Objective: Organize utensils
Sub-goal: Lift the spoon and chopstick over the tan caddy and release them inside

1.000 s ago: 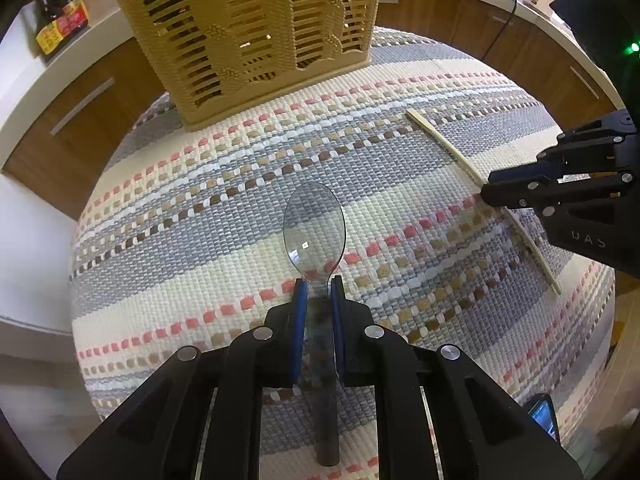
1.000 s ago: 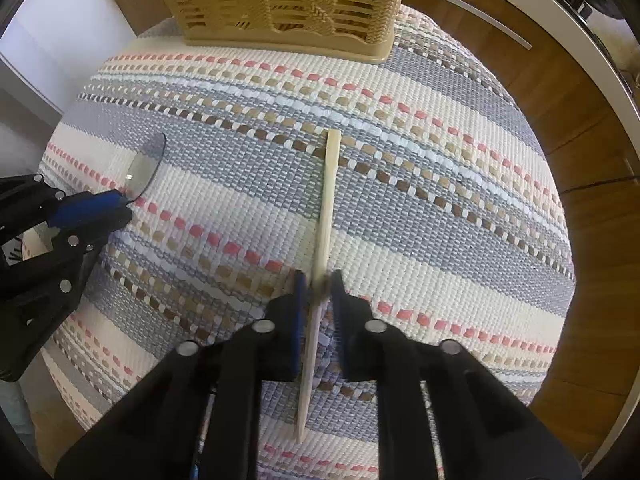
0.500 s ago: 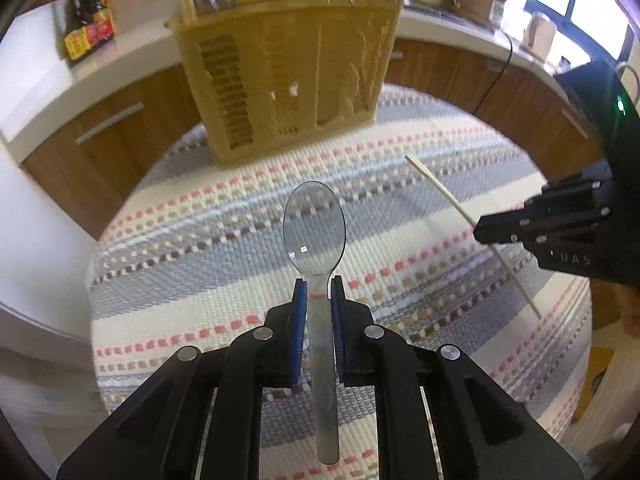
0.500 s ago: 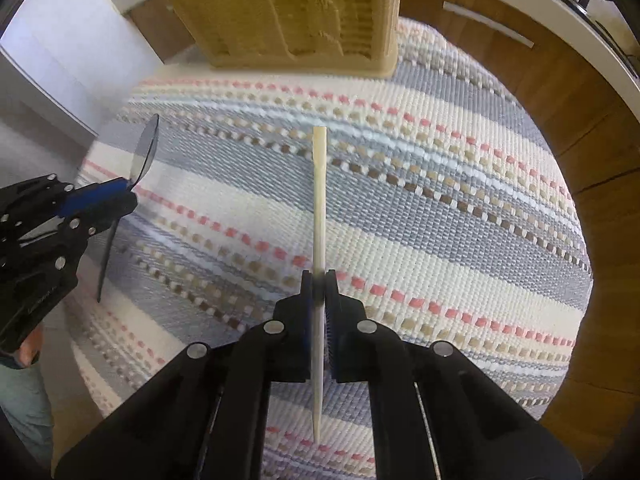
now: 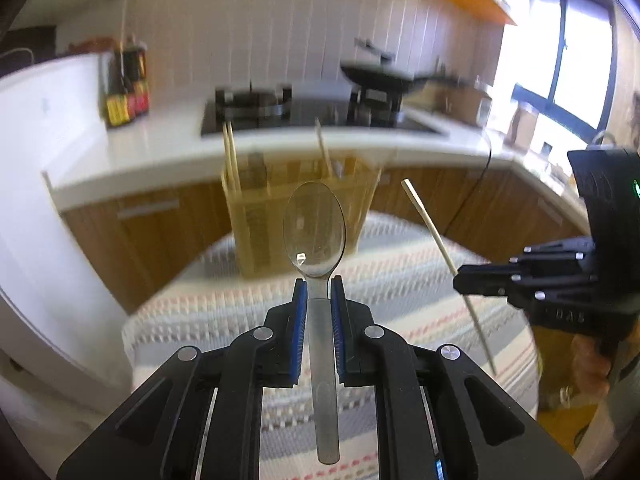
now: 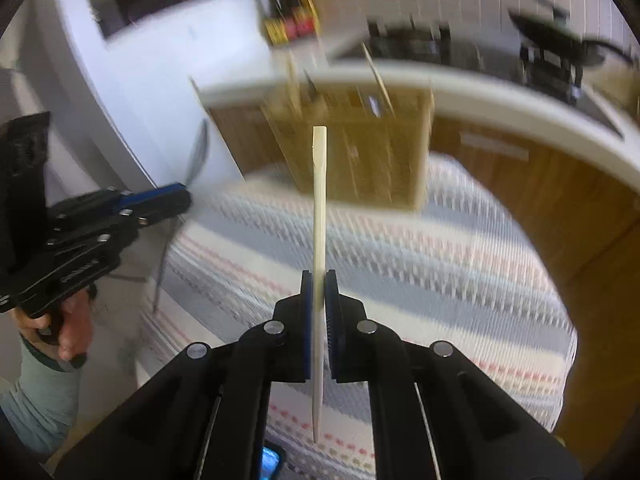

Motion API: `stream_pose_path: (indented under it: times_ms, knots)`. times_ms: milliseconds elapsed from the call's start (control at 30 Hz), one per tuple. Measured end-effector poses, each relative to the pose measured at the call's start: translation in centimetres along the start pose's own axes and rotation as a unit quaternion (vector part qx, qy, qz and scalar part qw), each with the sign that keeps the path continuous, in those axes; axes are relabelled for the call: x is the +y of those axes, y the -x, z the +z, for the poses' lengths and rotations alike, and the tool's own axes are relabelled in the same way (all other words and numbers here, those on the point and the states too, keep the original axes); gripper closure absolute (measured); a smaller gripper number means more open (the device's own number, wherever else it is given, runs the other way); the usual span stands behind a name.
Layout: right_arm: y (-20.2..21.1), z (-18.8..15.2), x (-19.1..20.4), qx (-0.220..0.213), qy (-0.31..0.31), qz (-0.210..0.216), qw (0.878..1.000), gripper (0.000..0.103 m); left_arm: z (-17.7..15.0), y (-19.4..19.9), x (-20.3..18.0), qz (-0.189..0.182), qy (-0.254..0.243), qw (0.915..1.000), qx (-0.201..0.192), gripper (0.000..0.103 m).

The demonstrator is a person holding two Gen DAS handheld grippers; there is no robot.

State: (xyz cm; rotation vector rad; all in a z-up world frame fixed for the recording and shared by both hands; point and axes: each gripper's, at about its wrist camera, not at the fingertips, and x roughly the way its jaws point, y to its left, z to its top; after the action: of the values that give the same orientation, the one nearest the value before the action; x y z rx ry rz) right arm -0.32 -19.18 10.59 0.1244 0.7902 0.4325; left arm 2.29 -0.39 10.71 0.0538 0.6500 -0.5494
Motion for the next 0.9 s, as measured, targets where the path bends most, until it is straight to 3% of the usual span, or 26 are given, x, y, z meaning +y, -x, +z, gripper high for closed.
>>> stream_pose_path:
  times_ms: [133, 233, 433, 633, 733, 900]
  knots:
    - [3.5, 1.6, 1.1, -0.092, 0.028, 0.008, 0.995, 0.098, 2.7, 2.5, 0.0, -0.008, 0.018, 0.9977, -0.065, 0.093]
    - [5.4, 3.1, 1.4, -0.165, 0.049, -0.011, 0.985, 0.098, 5.0, 4.0, 0.9, -0.019, 0.038, 0.9919, -0.119, 0.093]
    - [6.6, 6.6, 0.8, -0.272, 0.053, -0.045, 0.96, 0.098, 8.8, 4.9, 2.0, -0.025, 0.064, 0.9742, -0.215, 0.093]
    - [4.3, 10.3, -2.3, -0.315, 0.02, -0.044, 0.948, 0.098, 10.7, 1.2, 2.5, -0.015, 0.064, 0.9635, -0.26, 0.093]
    - [2.5, 11.8, -4.0, -0.326, 0.007, -0.064, 0.943, 0.098, 11.1, -1.9, 3.0, -0.011, 0.068, 0.9623, -0.263, 0.093]
    - [-1.5, 13.1, -7.5, -0.316, -0.012, -0.077, 0.946, 0.098, 11.1, -6.3, 4.3, -0.014, 0.078, 0.9628, -0.258, 0.093]
